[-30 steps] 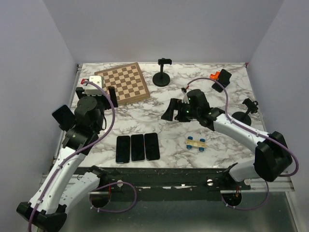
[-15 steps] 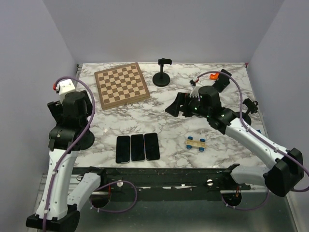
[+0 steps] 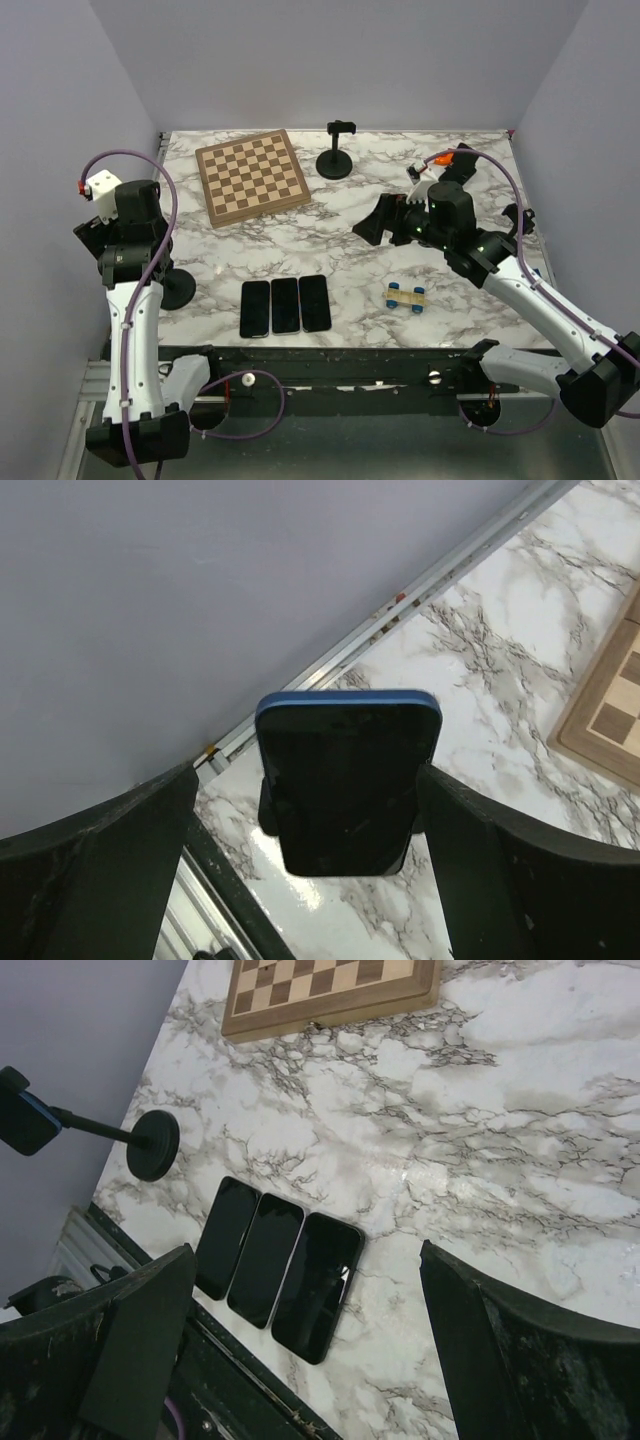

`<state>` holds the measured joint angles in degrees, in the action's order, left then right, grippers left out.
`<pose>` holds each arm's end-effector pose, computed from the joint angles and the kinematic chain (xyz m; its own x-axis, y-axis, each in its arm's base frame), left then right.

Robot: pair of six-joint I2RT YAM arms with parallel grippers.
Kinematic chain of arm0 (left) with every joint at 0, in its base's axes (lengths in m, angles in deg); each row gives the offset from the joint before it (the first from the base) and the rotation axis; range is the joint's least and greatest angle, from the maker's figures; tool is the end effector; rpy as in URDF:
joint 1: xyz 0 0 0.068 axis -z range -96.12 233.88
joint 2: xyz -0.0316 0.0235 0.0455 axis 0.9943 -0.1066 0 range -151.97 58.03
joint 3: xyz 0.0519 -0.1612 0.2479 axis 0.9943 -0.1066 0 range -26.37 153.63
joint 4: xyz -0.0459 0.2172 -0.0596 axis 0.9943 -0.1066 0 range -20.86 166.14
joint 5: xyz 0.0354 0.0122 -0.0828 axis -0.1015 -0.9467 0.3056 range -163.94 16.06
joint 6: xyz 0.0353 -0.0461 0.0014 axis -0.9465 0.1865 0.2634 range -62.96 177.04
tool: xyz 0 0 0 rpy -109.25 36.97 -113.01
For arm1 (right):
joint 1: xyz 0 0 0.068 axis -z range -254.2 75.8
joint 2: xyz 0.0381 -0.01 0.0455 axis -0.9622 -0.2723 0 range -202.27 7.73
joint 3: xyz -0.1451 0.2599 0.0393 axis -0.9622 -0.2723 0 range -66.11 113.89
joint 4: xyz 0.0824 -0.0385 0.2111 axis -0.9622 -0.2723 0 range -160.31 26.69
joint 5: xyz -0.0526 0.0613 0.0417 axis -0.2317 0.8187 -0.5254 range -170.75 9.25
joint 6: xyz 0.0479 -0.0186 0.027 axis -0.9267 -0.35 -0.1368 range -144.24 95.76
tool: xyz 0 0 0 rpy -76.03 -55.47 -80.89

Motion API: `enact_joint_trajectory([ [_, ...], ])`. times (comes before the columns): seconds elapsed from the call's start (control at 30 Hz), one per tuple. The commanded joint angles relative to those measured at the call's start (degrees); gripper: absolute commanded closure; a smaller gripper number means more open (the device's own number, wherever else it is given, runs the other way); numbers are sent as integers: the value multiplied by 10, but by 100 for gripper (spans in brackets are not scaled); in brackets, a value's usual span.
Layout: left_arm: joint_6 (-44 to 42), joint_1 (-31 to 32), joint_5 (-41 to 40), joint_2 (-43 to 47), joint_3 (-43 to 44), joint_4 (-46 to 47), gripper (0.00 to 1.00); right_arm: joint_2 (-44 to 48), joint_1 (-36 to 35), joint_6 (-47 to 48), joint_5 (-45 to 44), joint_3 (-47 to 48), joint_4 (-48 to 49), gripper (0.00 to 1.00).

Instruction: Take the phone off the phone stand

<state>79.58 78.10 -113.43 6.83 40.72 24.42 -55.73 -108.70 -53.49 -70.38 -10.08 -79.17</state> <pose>0.1061 0.0374 0.3946 -0.3114 -0.3289 -0.8915 -0.7688 0.6386 0.0329 0.1704 0.1261 0.3617 -0.6231 0.1550 -0.7666 -0.4458 0.7350 0.5109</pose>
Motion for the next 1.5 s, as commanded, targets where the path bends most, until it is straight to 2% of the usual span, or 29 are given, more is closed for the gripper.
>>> enact_joint_trajectory([
  [0.0, -20, -21, -8, -6, -39, 84, 2, 13, 0, 19, -20, -7, -18, 0],
  [0.13, -62, -22, 27, 12, -78, 168, 2, 12, 0, 21, -18, -11, -18, 0],
  [0.3, -15, -27, -30, -36, -65, 135, 2, 9, 0, 20, -22, -16, -15, 0],
  [0.37, -2, -27, -25, -39, -62, 126, 1, 5, 0, 19, -20, -16, -13, 0],
  [0.7, -16, -27, -31, -26, -117, 190, 3, -20, 0, 5, 5, -9, 6, 0],
  [0.73, -20, -28, -34, -22, -126, 202, 6, -22, 0, 4, 7, -8, 6, 0],
  [1.0, -53, -28, 11, 18, -167, 265, 57, -18, 0, 2, 0, -3, 0, 0],
  [1.1, -71, -27, 64, 24, -163, 266, 74, -21, 0, 0, 0, -1, -1, 0],
  [1.2, -91, -27, 157, 25, -148, 260, 92, -25, 0, -2, 2, 1, 0, 0],
  [1.27, -102, -27, 220, 28, -144, 267, 100, -28, 0, -4, 2, 1, 2, 0],
  [1.47, -108, -4, 352, 16, -130, 312, 100, -38, 0, -9, 2, 4, 1, 0],
])
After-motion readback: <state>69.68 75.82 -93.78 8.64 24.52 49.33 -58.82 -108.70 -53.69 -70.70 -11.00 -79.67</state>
